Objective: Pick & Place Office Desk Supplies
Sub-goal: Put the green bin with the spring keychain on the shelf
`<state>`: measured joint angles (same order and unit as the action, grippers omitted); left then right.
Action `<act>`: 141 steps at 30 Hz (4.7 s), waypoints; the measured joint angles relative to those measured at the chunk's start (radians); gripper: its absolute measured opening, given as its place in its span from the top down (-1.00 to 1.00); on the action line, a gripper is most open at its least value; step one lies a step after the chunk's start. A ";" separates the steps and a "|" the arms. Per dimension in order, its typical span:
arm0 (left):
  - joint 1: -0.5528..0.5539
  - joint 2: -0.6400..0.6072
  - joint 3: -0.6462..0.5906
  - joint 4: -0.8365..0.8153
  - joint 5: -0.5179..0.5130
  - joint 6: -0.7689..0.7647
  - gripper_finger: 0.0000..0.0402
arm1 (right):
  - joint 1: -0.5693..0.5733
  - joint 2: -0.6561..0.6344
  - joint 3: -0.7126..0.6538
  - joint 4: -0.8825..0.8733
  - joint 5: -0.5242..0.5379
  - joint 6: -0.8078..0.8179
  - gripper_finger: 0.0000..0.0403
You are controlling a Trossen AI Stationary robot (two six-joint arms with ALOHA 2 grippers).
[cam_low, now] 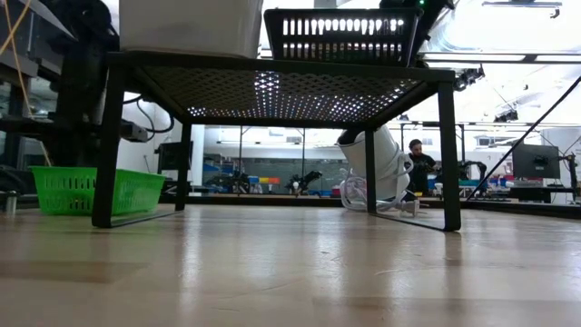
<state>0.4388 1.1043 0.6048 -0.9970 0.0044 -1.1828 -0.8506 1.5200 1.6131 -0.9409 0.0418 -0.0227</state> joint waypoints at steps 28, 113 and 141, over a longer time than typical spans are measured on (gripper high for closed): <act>0.379 -0.015 0.390 -0.083 -0.028 0.822 0.99 | 0.000 0.000 0.000 0.060 0.000 0.000 0.68; 0.263 0.744 1.404 -0.459 0.084 1.437 1.00 | 0.000 0.000 0.000 0.063 0.003 0.000 0.68; 0.228 0.744 1.403 -0.439 0.085 1.482 1.00 | 0.000 0.000 0.000 0.158 -0.040 0.003 0.68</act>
<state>0.6670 1.8484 2.0083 -1.4364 0.0895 0.2989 -0.8505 1.5200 1.6127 -0.7834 0.0019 -0.0196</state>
